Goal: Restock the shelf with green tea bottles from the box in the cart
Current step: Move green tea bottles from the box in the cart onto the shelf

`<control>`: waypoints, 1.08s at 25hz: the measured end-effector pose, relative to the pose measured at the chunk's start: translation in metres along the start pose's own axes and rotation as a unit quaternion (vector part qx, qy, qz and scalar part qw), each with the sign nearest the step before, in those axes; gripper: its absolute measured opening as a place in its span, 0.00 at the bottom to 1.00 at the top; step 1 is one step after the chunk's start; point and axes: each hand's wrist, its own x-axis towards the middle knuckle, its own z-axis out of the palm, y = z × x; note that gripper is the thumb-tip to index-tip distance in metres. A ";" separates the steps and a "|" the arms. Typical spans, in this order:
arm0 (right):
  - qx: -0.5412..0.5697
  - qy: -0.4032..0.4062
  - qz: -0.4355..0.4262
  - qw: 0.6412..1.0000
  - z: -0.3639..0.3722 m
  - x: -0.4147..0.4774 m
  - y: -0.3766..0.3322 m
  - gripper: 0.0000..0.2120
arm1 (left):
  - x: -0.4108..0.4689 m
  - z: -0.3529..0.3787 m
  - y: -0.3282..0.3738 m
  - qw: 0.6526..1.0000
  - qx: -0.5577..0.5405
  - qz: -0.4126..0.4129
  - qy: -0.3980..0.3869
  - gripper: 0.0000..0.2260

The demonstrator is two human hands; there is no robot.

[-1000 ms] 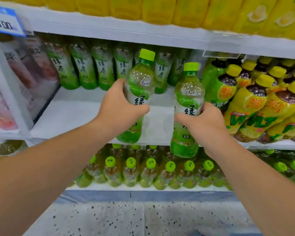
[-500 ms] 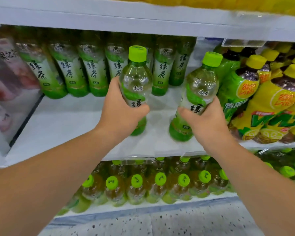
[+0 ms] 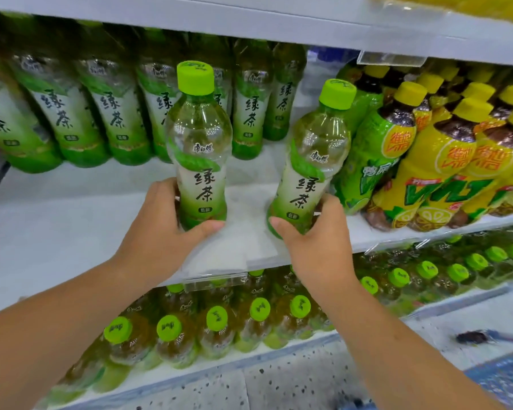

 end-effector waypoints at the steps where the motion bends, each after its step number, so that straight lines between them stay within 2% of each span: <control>1: 0.003 0.006 0.005 1.000 0.003 0.003 -0.001 0.26 | -0.002 0.002 0.000 1.000 -0.002 -0.001 0.011 0.34; 3: 0.015 0.015 0.013 1.000 0.006 0.018 -0.009 0.23 | -0.003 0.004 0.002 0.999 -0.008 -0.004 0.040 0.31; 6: 0.018 0.022 0.036 0.999 0.016 0.050 -0.020 0.24 | -0.005 0.005 0.007 0.997 -0.006 -0.016 0.073 0.29; 12: 0.010 0.044 0.050 0.998 0.042 0.101 -0.027 0.22 | -0.004 0.005 0.005 0.997 0.002 -0.015 0.074 0.25; 19: -0.081 0.034 0.071 0.994 0.057 0.155 -0.030 0.24 | -0.003 0.007 0.002 0.997 0.012 0.003 0.070 0.27; 27: -0.075 0.038 0.062 0.995 0.059 0.172 -0.025 0.25 | -0.003 0.008 -0.003 0.997 0.036 0.013 0.071 0.27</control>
